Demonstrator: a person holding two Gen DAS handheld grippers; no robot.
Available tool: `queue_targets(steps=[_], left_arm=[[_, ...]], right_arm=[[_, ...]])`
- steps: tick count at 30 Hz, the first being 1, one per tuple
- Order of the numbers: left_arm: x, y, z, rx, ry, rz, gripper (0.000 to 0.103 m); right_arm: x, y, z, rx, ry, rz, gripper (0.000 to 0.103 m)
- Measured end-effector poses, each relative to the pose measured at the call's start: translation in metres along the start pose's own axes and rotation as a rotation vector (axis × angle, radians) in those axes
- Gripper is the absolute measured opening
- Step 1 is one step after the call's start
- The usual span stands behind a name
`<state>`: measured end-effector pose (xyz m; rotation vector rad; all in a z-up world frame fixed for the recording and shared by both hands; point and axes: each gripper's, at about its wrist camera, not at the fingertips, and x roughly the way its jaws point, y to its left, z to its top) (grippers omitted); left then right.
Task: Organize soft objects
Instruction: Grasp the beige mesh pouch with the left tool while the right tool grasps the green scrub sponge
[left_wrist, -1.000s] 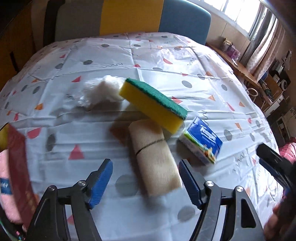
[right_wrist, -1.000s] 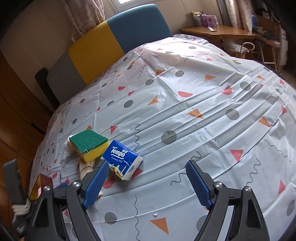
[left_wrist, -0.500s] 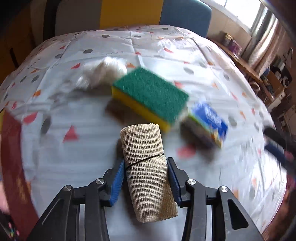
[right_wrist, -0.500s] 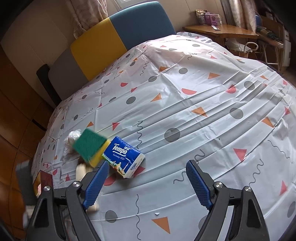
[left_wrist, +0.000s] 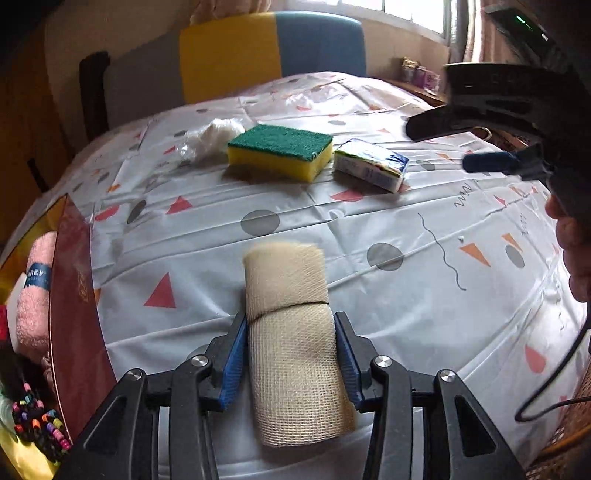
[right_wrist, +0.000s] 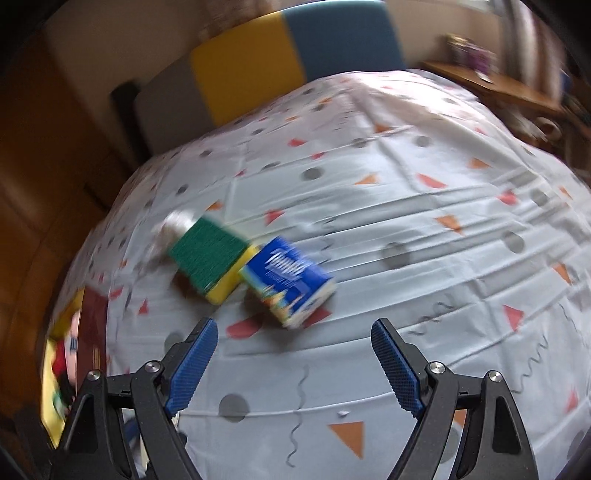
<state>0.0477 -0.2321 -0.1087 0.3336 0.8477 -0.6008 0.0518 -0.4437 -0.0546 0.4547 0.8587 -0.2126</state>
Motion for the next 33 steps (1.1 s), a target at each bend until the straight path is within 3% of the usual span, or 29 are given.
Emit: queue_targets(steps=[7, 8, 10, 11, 16, 20, 21, 22, 23, 26, 30, 33], left_arm=[[0.000, 0.003, -0.006, 0.004, -0.048, -0.018, 0.044], [-0.001, 0.003, -0.006, 0.002, -0.052, -0.020, 0.044], [-0.001, 0.005, -0.007, -0.005, -0.054, -0.029, 0.044], [-0.001, 0.005, -0.008, -0.009, -0.056, -0.033, 0.043], [0.000, 0.007, -0.008, -0.018, -0.062, -0.047, 0.043], [0.000, 0.009, -0.007, -0.026, -0.064, -0.058, 0.043], [0.001, 0.009, -0.007, -0.027, -0.064, -0.060, 0.043], [0.001, 0.009, -0.007, -0.028, -0.065, -0.061, 0.043], [0.001, 0.010, -0.007, -0.030, -0.065, -0.063, 0.043], [0.001, 0.010, -0.007, -0.035, -0.065, -0.071, 0.043], [0.002, 0.011, -0.006, -0.038, -0.065, -0.074, 0.043], [0.002, 0.013, -0.006, -0.048, -0.064, -0.085, 0.043]], right_arm=[[0.015, 0.044, 0.009, -0.222, 0.056, 0.056, 0.086], [0.018, 0.053, 0.016, -0.264, 0.061, 0.052, 0.088], [0.027, 0.070, 0.031, -0.333, 0.079, 0.059, 0.102], [0.035, 0.081, 0.040, -0.375, 0.084, 0.055, 0.102], [0.085, 0.117, 0.071, -0.513, 0.174, 0.002, 0.103], [0.130, 0.139, 0.071, -0.627, 0.271, -0.074, 0.103], [0.138, 0.142, 0.068, -0.652, 0.283, -0.098, 0.101], [0.146, 0.145, 0.063, -0.673, 0.293, -0.135, 0.082], [0.149, 0.146, 0.061, -0.685, 0.294, -0.175, 0.071], [0.133, 0.152, 0.060, -0.675, 0.266, -0.120, 0.069], [0.082, 0.156, 0.062, -0.672, 0.155, -0.090, 0.069], [0.047, 0.145, 0.056, -0.623, 0.131, -0.058, 0.070]])
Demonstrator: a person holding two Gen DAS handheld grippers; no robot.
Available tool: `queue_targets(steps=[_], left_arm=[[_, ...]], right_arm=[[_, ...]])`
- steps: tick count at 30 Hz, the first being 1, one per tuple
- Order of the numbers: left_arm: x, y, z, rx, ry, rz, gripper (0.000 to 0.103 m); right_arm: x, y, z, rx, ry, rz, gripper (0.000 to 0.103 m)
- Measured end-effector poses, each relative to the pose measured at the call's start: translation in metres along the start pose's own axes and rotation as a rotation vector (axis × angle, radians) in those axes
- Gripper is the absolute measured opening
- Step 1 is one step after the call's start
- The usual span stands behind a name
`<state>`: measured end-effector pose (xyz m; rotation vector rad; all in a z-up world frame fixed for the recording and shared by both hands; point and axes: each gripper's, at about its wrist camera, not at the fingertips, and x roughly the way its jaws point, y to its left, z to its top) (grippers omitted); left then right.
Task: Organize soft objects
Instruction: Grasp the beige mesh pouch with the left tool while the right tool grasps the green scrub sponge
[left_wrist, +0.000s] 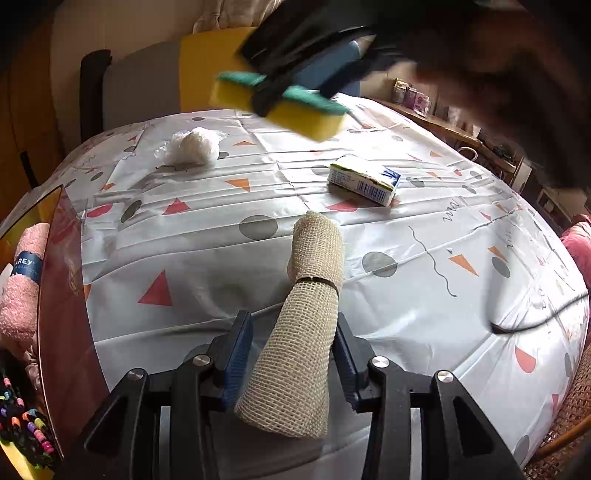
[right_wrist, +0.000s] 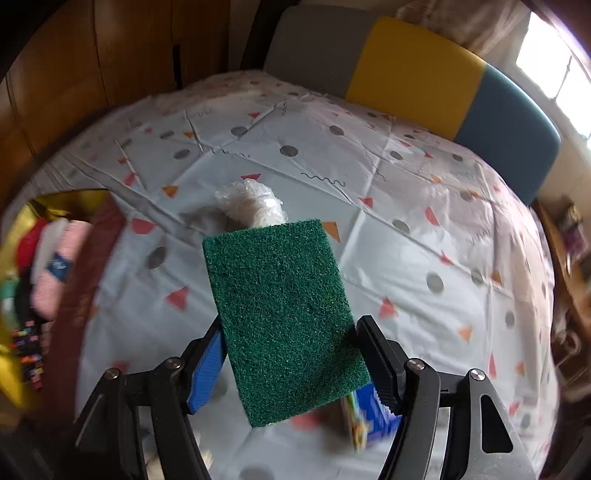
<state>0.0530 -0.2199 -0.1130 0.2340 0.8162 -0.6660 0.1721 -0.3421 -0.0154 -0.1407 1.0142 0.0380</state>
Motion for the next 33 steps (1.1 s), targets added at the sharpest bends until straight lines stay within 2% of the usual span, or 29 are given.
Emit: queue_targets(steps=[6, 10, 12, 16, 18, 20, 24, 26, 28, 31, 33], left_arm=[[-0.002, 0.003, 0.002, -0.007, 0.016, -0.034, 0.042], [-0.007, 0.006, 0.005, -0.048, 0.059, -0.093, 0.044], [-0.009, 0.007, 0.008, -0.069, 0.090, -0.131, 0.050], [-0.017, 0.004, 0.012, -0.073, 0.134, -0.126, 0.058], [-0.023, 0.001, 0.015, -0.053, 0.126, -0.103, 0.060], [-0.028, -0.003, 0.017, -0.026, 0.119, -0.068, 0.060], [-0.022, -0.007, 0.028, 0.014, 0.135, -0.012, 0.060], [-0.014, -0.005, 0.033, -0.001, 0.161, -0.010, 0.059], [-0.009, -0.005, 0.036, 0.002, 0.175, -0.004, 0.056], [-0.003, -0.007, 0.037, 0.031, 0.188, 0.020, 0.042], [0.002, -0.008, 0.036, 0.033, 0.197, 0.016, 0.022]], right_arm=[[-0.030, -0.015, -0.076, 0.142, 0.067, 0.022, 0.070], [-0.019, -0.018, -0.126, 0.197, 0.166, -0.018, 0.070], [-0.009, -0.013, -0.143, 0.196, 0.195, -0.041, 0.071], [-0.006, -0.008, -0.150, 0.209, 0.141, -0.051, 0.076], [-0.002, -0.012, -0.154, 0.261, 0.121, 0.013, 0.077], [-0.001, -0.013, -0.154, 0.250, 0.128, -0.012, 0.078], [-0.005, -0.019, -0.154, 0.268, 0.115, 0.018, 0.078], [-0.007, -0.020, -0.154, 0.269, 0.104, 0.026, 0.080], [-0.007, -0.019, -0.154, 0.263, 0.099, 0.025, 0.087], [-0.005, -0.019, -0.150, 0.257, 0.095, 0.029, 0.087], [0.000, -0.018, -0.149, 0.254, 0.096, 0.024, 0.087]])
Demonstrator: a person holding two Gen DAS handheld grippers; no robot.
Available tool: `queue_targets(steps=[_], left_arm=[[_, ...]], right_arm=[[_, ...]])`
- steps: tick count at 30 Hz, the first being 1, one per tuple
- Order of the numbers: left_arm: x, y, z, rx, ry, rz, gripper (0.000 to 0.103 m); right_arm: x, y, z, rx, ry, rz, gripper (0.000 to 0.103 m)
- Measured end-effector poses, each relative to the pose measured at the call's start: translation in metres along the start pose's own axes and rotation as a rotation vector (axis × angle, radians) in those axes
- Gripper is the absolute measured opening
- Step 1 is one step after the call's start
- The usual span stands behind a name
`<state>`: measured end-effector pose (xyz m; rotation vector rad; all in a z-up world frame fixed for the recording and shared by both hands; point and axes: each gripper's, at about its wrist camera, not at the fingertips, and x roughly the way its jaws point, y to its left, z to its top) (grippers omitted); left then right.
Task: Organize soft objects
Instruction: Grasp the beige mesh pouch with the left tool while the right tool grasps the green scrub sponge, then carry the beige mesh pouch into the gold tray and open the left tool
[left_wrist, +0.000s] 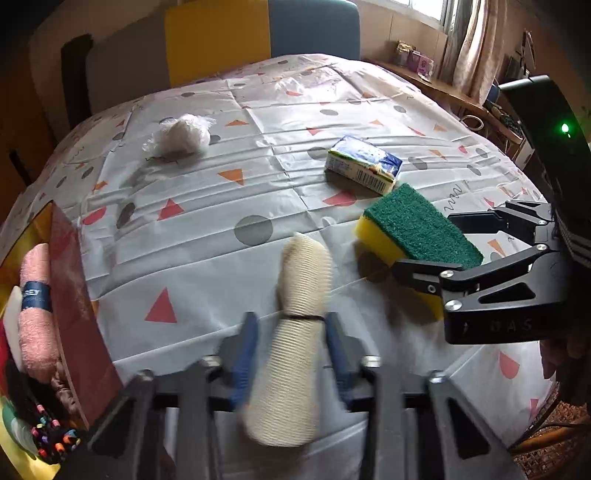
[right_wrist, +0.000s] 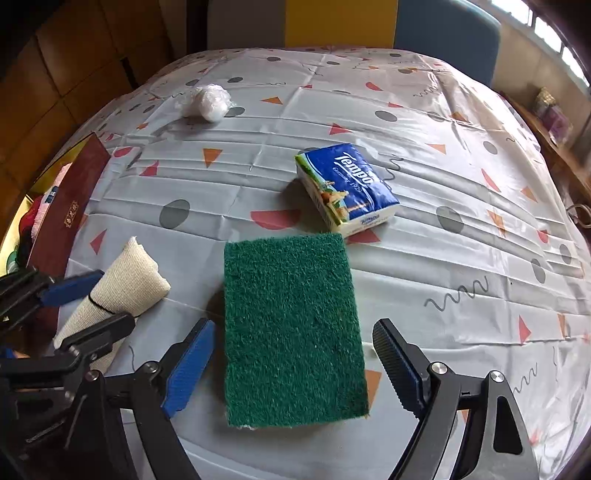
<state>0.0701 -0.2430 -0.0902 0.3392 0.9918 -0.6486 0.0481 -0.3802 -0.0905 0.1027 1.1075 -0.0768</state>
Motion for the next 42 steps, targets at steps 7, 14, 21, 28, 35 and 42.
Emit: queue_targets(steps=[7, 14, 21, 28, 35, 42], left_arm=[[-0.012, -0.006, -0.019, 0.016, -0.041, 0.020, 0.017], [-0.042, 0.004, -0.027, -0.043, -0.110, 0.038, 0.017], [-0.070, 0.004, -0.026, -0.045, -0.189, 0.084, 0.017], [-0.081, 0.006, -0.027, -0.058, -0.206, 0.085, 0.018], [-0.090, 0.010, -0.029, -0.079, -0.221, 0.076, 0.018], [-0.102, 0.013, -0.030, -0.095, -0.244, 0.073, 0.017]], right_arm=[[0.012, 0.008, -0.001, -0.040, 0.023, -0.037, 0.069], [0.013, 0.007, -0.004, -0.035, 0.021, -0.028, 0.069], [0.011, 0.007, -0.007, -0.056, 0.004, -0.042, 0.069], [0.013, 0.006, -0.005, -0.049, 0.012, -0.034, 0.070], [0.012, 0.011, -0.007, -0.087, -0.009, -0.065, 0.068], [0.012, 0.010, -0.008, -0.089, -0.019, -0.061, 0.068]])
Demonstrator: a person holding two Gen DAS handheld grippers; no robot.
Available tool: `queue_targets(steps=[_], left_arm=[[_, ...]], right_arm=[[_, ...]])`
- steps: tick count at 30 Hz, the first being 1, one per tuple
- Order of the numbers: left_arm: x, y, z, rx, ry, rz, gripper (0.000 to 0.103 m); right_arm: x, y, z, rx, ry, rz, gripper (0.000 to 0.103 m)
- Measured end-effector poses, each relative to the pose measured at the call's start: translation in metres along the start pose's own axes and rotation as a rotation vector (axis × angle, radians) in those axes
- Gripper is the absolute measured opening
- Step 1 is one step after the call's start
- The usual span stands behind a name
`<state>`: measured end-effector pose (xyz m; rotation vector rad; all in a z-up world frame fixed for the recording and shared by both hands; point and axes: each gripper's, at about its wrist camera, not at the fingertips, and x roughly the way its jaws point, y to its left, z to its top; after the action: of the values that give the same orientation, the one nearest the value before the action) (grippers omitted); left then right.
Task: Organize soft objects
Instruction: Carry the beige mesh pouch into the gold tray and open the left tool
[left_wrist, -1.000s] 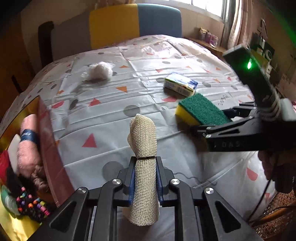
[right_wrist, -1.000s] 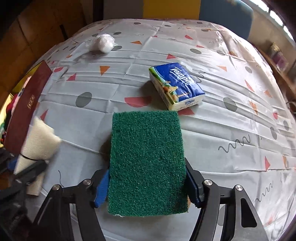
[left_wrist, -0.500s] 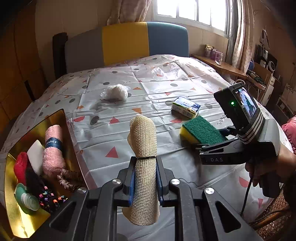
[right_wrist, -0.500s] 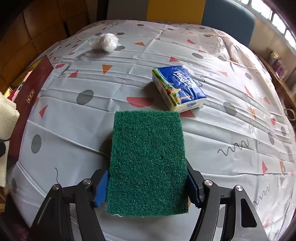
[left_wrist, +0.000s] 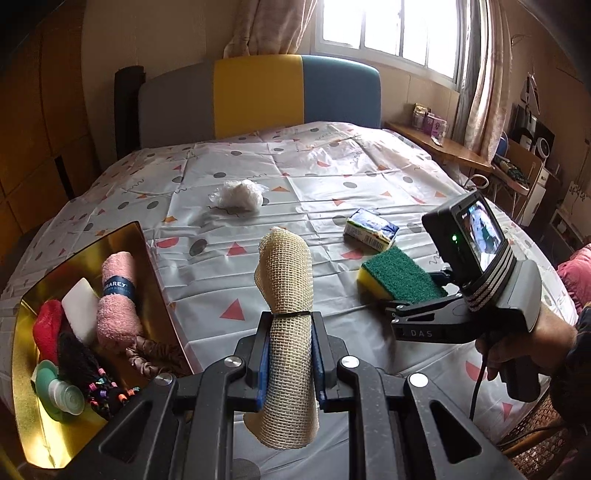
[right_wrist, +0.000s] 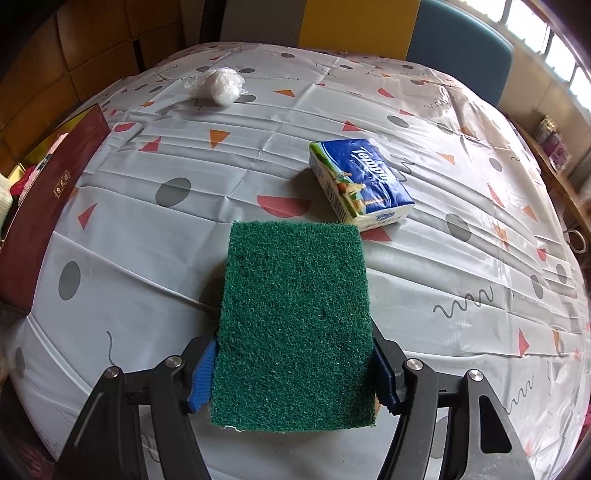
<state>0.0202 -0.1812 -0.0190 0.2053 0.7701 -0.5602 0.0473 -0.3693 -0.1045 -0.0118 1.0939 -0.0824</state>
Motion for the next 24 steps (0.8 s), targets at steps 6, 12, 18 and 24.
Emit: queue_targets(steps=[6, 12, 18, 24], left_arm=[[-0.007, 0.006, 0.001, -0.024, -0.007, -0.001, 0.018], [-0.015, 0.017, 0.003, -0.055, -0.020, 0.004, 0.018], [-0.024, 0.034, 0.004, -0.093, -0.030, 0.011, 0.018], [-0.031, 0.060, 0.002, -0.146, -0.034, 0.034, 0.018]], right_arm=[[-0.001, 0.001, -0.002, -0.005, -0.009, -0.004, 0.068], [-0.001, 0.001, -0.002, -0.013, -0.016, -0.007, 0.068], [-0.001, 0.001, -0.002, -0.017, -0.019, -0.009, 0.068], [-0.001, 0.000, -0.002, -0.021, -0.021, -0.012, 0.068]])
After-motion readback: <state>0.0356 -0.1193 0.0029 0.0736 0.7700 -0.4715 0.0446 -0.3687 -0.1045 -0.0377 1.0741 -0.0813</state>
